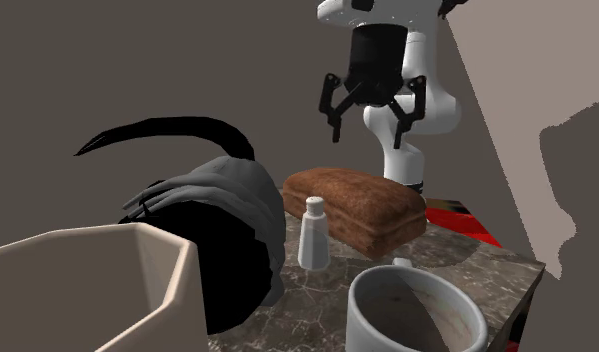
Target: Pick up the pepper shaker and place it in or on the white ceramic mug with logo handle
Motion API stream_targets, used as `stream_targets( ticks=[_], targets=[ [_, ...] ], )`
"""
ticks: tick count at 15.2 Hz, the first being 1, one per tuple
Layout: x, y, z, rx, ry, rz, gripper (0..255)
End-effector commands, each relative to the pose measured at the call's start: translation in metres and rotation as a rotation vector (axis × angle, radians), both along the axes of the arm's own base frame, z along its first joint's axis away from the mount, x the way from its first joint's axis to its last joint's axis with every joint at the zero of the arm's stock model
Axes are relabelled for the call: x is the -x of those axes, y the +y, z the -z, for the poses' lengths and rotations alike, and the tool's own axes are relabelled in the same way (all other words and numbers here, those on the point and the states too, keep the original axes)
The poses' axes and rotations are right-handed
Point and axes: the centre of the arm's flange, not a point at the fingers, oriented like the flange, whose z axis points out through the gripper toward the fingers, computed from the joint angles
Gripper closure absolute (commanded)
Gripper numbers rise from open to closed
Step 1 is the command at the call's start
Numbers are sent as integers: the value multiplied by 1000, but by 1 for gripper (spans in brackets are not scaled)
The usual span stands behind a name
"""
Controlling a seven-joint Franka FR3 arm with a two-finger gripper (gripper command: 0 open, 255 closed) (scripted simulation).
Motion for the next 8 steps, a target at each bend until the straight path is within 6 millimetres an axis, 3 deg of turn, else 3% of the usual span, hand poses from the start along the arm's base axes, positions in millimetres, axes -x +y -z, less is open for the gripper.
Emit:
stream_targets(
  ticks=[1, 6, 8],
  targets=[
    [-13, -17, 17, 5, -10, 31, 0],
    [-44, -58, 56, 17, -31, 108, 0],
    [-44, -59, 66, 17, -31, 108, 0]
  ],
)
